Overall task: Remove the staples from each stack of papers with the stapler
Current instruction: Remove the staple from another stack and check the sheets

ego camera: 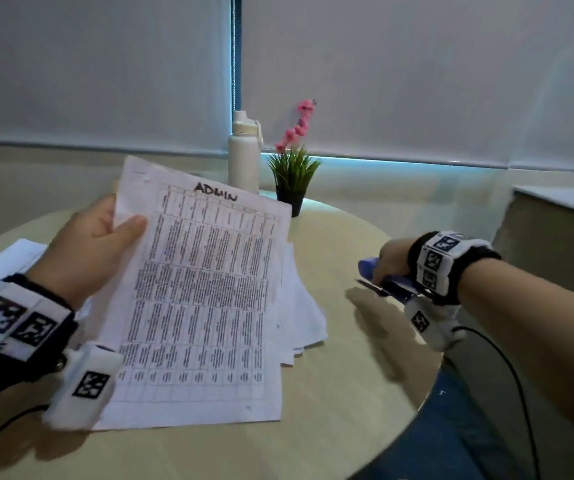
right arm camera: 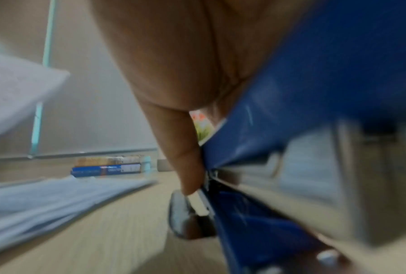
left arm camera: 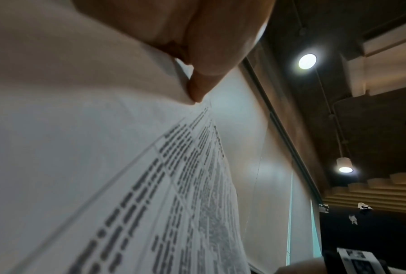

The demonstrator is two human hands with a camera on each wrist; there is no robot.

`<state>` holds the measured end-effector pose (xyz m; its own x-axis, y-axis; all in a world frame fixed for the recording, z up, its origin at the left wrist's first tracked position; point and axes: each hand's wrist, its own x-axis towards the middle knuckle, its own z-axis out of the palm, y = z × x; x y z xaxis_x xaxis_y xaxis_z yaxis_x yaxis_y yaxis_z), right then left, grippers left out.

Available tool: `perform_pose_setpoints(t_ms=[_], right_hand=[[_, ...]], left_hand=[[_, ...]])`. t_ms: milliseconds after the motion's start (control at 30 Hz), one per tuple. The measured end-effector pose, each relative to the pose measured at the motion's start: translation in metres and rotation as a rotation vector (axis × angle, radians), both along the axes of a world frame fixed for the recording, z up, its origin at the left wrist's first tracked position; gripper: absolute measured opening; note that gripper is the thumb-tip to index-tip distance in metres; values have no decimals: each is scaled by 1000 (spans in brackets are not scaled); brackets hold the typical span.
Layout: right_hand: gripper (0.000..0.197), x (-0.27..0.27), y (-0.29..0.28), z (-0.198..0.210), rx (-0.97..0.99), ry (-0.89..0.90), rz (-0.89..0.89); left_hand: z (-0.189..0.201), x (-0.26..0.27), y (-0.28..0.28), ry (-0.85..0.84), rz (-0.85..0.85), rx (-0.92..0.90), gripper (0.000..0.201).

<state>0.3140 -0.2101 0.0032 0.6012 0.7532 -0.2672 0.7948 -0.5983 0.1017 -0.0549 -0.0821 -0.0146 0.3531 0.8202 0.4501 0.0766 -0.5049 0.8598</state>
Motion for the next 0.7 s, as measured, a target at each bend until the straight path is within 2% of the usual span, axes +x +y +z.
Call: perform_pose_setpoints(t_ms=[100, 300, 367, 400, 433, 467, 500, 533, 600, 667, 700], right_hand=[[26, 13, -2, -20, -3, -28, -28], [46, 23, 9, -37, -41, -56, -35], [53, 15, 7, -26, 62, -85, -12], [56, 10, 5, -18, 212, -58, 21], [57, 1, 1, -8, 415, 49, 45], [55, -10, -6, 0, 646, 254, 50], [50, -27, -14, 7, 838, 541, 55], [49, -46, -26, 11, 914, 853, 75], [56, -75, -47, 2, 818, 1305, 138], [49, -95, -55, -12, 765, 1504, 212], [42, -101, -56, -21, 822, 1508, 218]], left_hand=[[-2, -3, 3, -17, 31, -33, 31], [2, 4, -10, -29, 22, -37, 23], [4, 7, -15, -57, 16, -43, 21], [6, 9, -17, -69, 12, -49, 20], [8, 10, -18, -82, 7, -60, 21], [10, 12, -20, -104, -5, -72, 21], [13, 14, -22, -132, -29, -88, 22], [16, 17, -23, -167, -49, -111, 23], [21, 24, -24, -251, -86, -167, 25], [24, 34, -26, -311, -112, -209, 25], [24, 39, -28, -326, -123, -222, 25]])
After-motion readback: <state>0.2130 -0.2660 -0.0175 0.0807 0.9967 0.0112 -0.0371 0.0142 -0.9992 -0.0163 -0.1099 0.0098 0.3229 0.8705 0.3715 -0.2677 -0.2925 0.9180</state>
